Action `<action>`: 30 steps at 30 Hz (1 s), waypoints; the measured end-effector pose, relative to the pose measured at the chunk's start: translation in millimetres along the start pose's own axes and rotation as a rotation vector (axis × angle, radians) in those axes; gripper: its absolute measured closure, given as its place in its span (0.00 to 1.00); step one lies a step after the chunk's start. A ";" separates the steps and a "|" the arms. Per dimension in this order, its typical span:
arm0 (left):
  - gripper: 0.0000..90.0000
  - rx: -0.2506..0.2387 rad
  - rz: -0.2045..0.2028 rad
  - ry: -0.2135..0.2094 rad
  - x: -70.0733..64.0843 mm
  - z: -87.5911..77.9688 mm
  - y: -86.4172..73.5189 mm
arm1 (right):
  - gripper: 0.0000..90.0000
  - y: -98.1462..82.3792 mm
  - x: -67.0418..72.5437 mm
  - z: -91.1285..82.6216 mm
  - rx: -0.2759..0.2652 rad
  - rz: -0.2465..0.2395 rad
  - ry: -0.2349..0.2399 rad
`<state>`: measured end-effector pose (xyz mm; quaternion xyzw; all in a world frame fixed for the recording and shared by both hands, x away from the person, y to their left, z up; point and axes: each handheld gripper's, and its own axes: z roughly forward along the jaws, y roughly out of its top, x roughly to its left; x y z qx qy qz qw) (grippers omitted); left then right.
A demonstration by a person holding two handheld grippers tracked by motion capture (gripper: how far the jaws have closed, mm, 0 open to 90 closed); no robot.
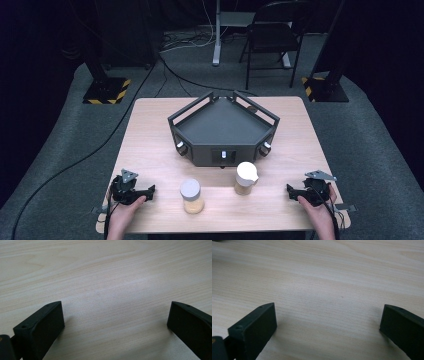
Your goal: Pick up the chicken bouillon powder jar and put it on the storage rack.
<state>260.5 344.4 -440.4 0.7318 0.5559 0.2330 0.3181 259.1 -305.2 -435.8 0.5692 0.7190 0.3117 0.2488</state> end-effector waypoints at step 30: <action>0.07 -0.080 0.029 -0.112 5.3 -44.5 6.8 | 0.00 0.0 0.0 0.0 0.000 0.000 0.000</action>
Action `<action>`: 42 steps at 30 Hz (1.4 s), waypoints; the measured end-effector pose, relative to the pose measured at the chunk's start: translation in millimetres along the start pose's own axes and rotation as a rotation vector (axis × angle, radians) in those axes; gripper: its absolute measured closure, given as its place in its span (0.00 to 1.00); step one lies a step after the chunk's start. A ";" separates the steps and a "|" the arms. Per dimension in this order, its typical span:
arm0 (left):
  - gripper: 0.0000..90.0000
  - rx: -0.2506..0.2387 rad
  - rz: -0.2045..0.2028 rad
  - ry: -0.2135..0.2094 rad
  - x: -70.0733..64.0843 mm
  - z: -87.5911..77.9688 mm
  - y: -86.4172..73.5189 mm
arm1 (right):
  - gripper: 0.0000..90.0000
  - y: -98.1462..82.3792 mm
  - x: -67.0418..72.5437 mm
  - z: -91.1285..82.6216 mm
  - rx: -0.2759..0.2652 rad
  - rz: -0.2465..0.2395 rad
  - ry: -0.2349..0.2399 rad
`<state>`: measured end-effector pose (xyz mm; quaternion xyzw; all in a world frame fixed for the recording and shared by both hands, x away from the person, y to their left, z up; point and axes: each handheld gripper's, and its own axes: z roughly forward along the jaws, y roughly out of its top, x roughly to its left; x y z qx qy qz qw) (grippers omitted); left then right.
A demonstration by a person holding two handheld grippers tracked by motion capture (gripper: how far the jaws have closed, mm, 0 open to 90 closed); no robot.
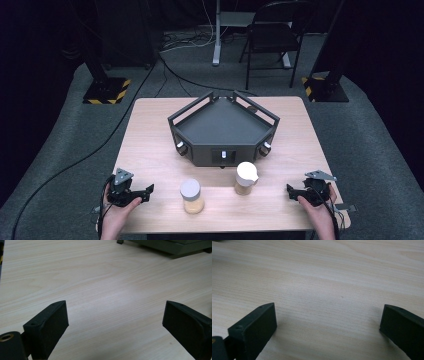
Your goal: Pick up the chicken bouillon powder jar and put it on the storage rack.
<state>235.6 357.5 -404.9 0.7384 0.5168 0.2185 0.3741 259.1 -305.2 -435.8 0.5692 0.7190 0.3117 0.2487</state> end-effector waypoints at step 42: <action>0.08 -0.113 0.177 -0.274 -70.9 -31.5 22.0 | 0.00 0.0 0.0 0.0 0.000 0.000 0.000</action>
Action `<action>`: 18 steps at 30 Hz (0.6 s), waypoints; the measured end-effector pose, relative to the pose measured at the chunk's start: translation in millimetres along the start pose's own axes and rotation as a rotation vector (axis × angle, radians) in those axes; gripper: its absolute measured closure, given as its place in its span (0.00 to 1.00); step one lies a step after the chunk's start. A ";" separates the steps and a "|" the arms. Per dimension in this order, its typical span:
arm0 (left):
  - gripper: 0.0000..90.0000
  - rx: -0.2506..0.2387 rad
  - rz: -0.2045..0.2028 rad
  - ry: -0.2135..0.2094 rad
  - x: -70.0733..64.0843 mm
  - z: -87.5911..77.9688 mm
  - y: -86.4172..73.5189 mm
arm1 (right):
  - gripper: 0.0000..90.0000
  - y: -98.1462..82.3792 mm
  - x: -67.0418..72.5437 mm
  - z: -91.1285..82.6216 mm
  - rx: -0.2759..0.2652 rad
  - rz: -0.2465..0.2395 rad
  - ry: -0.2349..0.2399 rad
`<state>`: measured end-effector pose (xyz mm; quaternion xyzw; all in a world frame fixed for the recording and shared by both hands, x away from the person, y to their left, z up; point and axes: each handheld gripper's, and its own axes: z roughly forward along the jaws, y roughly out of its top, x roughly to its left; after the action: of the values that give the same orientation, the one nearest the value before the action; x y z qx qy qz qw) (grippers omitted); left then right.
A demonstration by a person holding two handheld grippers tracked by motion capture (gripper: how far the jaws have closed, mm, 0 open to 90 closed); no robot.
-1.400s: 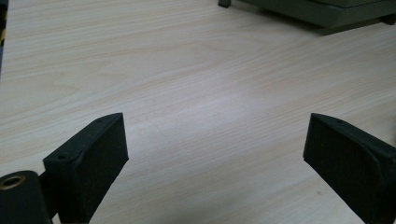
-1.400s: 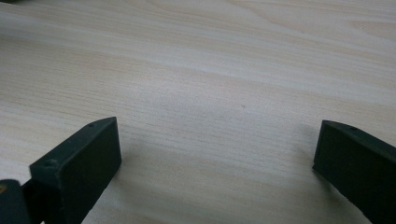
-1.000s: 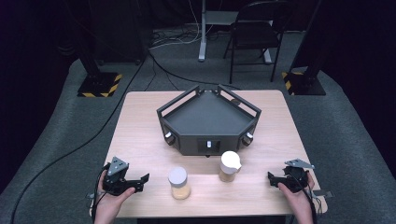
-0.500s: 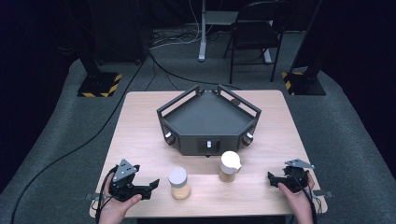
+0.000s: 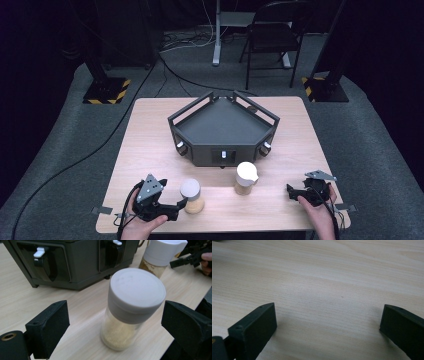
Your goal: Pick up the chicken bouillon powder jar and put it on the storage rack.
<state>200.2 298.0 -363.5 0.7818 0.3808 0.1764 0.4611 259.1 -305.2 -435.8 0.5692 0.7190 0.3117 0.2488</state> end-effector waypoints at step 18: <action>0.13 -0.058 0.016 -0.002 -18.0 45.1 -17.3 | 0.00 0.1 -0.1 0.0 0.000 -0.001 0.000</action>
<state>209.3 262.8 -400.1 0.7713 0.3688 0.1902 0.4825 259.2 -305.3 -435.7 0.5687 0.7195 0.3114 0.2489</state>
